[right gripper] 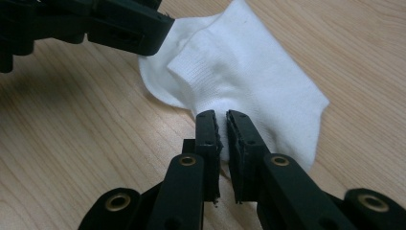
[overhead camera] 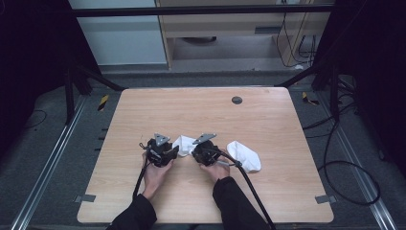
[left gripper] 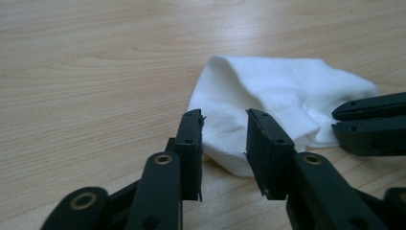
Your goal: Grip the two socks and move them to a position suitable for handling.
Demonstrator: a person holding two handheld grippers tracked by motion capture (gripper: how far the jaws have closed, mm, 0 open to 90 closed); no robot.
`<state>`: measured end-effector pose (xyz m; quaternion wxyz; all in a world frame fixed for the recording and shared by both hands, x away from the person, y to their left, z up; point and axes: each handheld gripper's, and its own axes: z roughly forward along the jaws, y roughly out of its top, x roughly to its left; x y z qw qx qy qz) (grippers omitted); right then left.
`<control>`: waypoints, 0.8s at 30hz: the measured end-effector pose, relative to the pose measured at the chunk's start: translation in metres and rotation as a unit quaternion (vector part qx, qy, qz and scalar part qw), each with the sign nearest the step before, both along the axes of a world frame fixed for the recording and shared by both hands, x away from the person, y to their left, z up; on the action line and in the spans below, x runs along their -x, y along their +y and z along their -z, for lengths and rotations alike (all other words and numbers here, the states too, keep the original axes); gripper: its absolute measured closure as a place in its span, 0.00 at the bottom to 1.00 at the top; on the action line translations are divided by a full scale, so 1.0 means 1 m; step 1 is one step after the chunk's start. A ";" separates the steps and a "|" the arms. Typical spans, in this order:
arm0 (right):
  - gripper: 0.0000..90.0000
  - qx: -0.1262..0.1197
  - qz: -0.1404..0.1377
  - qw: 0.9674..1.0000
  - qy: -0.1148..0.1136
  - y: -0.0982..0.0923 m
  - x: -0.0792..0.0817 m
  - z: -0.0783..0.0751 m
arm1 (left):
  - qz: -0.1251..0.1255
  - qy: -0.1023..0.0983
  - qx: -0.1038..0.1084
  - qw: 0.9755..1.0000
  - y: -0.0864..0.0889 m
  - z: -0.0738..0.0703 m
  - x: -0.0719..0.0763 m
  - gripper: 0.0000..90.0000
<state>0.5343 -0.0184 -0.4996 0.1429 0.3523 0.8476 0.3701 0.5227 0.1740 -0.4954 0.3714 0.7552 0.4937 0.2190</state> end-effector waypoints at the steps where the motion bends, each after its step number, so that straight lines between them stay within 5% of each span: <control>1: 0.93 -0.001 0.001 1.000 0.001 0.000 0.000 0.000 | 0.001 0.003 -0.001 1.000 -0.001 0.001 0.000 0.80; 6: 0.94 -0.006 -0.001 1.000 0.005 0.000 0.000 0.000 | 0.008 0.011 -0.013 1.000 0.000 0.002 0.000 0.98; 15: 0.94 -0.040 -0.003 0.999 -0.003 -0.008 0.007 -0.011 | 0.024 0.010 -0.017 1.000 0.002 -0.003 0.004 0.99; 24: 0.94 -0.103 0.032 0.994 -0.026 -0.034 0.022 -0.037 | 0.057 -0.001 -0.024 0.998 0.003 -0.016 0.020 0.99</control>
